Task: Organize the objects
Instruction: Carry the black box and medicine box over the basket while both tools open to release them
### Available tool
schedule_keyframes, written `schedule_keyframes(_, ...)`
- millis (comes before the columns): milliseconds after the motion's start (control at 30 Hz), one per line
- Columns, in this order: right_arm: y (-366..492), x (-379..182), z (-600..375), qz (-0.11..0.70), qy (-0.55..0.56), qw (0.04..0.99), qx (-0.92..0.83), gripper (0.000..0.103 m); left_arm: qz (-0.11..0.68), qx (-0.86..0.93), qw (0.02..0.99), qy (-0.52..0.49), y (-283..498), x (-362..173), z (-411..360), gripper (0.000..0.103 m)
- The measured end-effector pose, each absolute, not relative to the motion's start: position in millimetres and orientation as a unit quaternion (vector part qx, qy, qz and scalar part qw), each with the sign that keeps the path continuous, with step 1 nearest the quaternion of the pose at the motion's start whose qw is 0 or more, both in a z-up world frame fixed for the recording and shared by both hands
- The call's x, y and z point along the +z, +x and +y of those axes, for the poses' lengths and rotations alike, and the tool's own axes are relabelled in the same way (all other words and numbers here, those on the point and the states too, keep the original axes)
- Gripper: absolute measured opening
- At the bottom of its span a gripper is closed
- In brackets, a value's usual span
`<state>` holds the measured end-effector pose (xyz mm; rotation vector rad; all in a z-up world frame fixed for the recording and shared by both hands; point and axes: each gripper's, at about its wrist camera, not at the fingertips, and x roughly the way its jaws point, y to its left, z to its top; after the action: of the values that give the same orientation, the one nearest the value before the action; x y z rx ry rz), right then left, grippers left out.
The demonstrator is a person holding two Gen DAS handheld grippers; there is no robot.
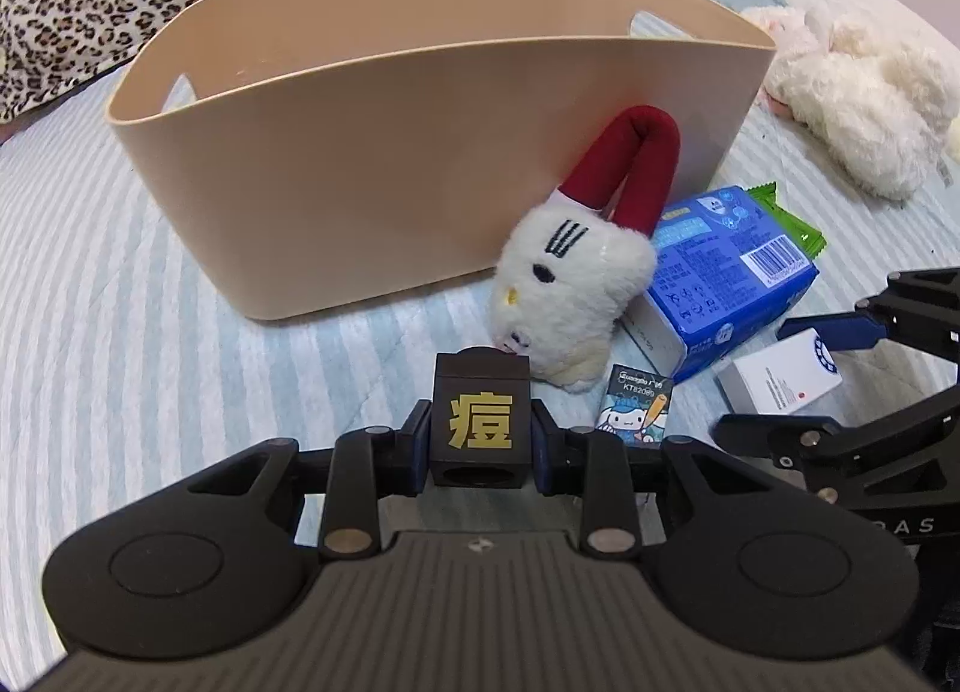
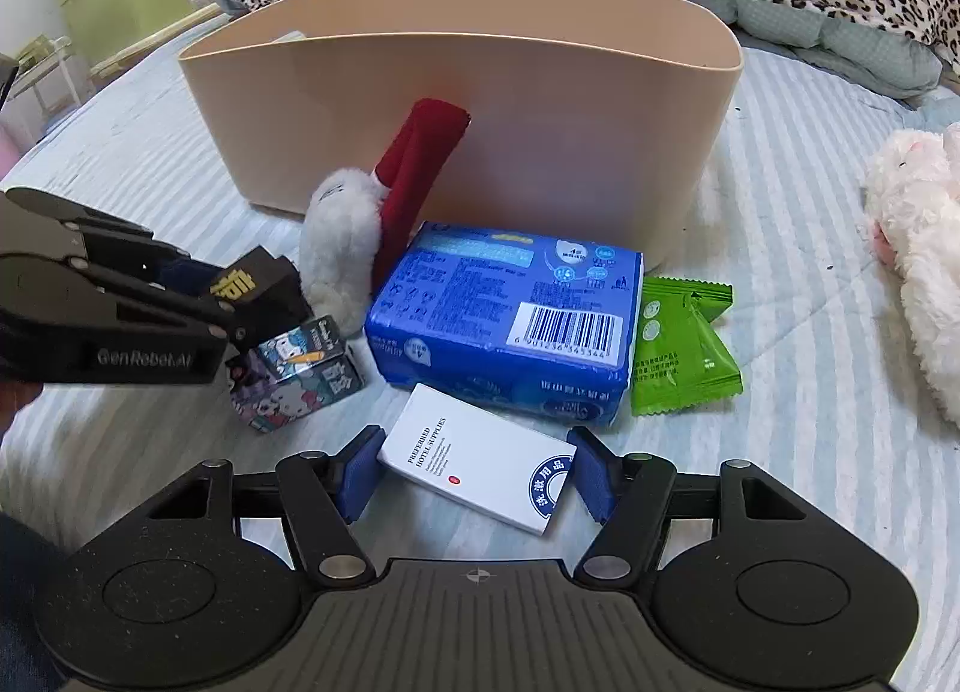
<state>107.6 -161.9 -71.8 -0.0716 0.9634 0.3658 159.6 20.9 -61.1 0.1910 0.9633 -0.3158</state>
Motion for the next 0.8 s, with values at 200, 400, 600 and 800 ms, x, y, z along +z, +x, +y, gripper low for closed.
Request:
schedule_keyframes(200,103.6,-65.0,-171.9,0.454,-0.009,0.873,0.177,0.063,0.456,-0.153,0.872,0.09,152.2,-52.8,22.0,0.034)
schedule_keyframes(400,99.4,-57.0,-177.7,0.444,0.004,0.877,0.183,0.063,0.445,-0.155,0.877,0.098,138.0,-42.3,26.4,0.034)
schedule_keyframes(600,95.6,-48.1,-173.7,0.43,0.006,0.883,0.189,0.063,0.437,-0.15,0.882,0.095,124.6,-37.3,34.2,0.034)
schedule_keyframes(800,92.1,-32.6,-180.9,0.414,0.01,0.891,0.187,0.063,0.416,-0.137,0.895,0.084,114.0,-27.1,41.8,0.034)
